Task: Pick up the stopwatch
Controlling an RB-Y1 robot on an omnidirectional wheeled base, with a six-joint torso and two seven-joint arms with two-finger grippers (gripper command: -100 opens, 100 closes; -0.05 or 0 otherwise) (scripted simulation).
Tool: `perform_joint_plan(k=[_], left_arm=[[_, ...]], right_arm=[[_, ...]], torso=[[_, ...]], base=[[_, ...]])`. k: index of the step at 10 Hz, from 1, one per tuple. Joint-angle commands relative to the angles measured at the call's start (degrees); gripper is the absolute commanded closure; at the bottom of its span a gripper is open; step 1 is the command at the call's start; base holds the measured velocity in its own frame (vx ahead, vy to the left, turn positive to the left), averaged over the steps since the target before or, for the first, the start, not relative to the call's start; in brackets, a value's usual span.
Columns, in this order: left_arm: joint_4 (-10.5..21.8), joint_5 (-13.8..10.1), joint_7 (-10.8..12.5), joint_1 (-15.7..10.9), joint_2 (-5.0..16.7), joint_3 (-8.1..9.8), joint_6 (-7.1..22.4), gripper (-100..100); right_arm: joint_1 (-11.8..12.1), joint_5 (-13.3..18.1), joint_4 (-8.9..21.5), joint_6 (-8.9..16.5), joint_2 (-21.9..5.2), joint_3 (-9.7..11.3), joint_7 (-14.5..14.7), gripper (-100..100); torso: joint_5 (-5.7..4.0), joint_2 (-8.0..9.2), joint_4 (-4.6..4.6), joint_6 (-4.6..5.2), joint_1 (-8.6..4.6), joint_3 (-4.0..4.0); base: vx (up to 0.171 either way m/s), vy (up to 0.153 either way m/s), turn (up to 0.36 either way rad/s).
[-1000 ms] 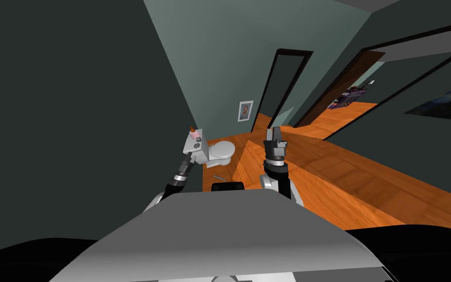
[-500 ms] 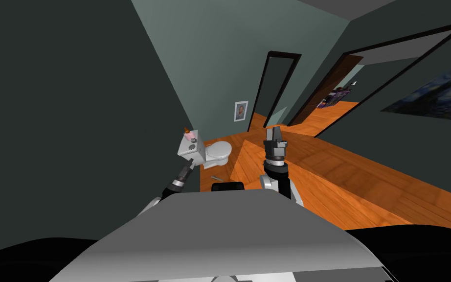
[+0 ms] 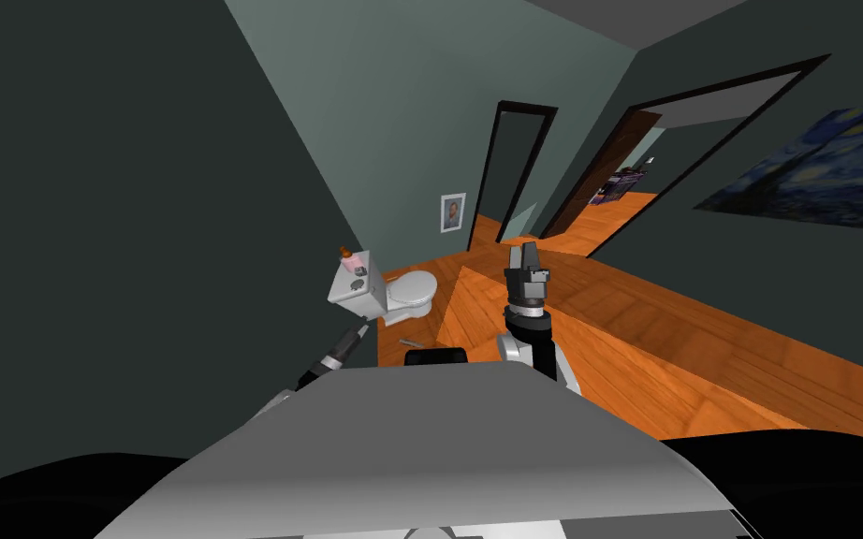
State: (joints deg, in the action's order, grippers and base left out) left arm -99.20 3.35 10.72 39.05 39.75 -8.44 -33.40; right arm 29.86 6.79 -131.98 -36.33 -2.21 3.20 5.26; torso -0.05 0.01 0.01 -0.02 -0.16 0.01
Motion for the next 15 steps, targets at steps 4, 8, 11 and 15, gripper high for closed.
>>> perform_joint_plan(k=[4,8,11,15], left_arm=[[7.5,0.9,2.4,2.8,7.7,-0.98,-1.3,-100],[12.2,1.2,3.1,3.6,11.4,-1.28,-1.9,-100],[17.9,2.1,4.5,5.3,15.9,-1.8,-3.1,-100],[21.3,2.6,5.2,6.1,18.5,-2.02,-3.6,-100]], right_arm=[[0.0,0.0,0.0,0.0,0.0,0.0,0.0,0],[0.0,0.0,0.0,0.0,0.0,0.0,0.0,0],[0.0,0.0,0.0,0.0,0.0,0.0,0.0,0],[0.0,0.0,0.0,0.0,0.0,0.0,0.0,0]], torso=[[-0.01,-0.02,0.0,0.02,-0.07,-0.01],[-0.01,-0.05,-0.01,-0.01,0.0,-0.03],[0.01,-0.01,0.0,-0.02,0.04,0.0],[0.0,-0.08,-0.01,-0.01,0.01,-0.05]], base=[[0.013,-0.079,-0.152],[0.024,-0.053,-0.06],[0.025,-0.053,-0.121],[0.031,-0.046,-0.068]])
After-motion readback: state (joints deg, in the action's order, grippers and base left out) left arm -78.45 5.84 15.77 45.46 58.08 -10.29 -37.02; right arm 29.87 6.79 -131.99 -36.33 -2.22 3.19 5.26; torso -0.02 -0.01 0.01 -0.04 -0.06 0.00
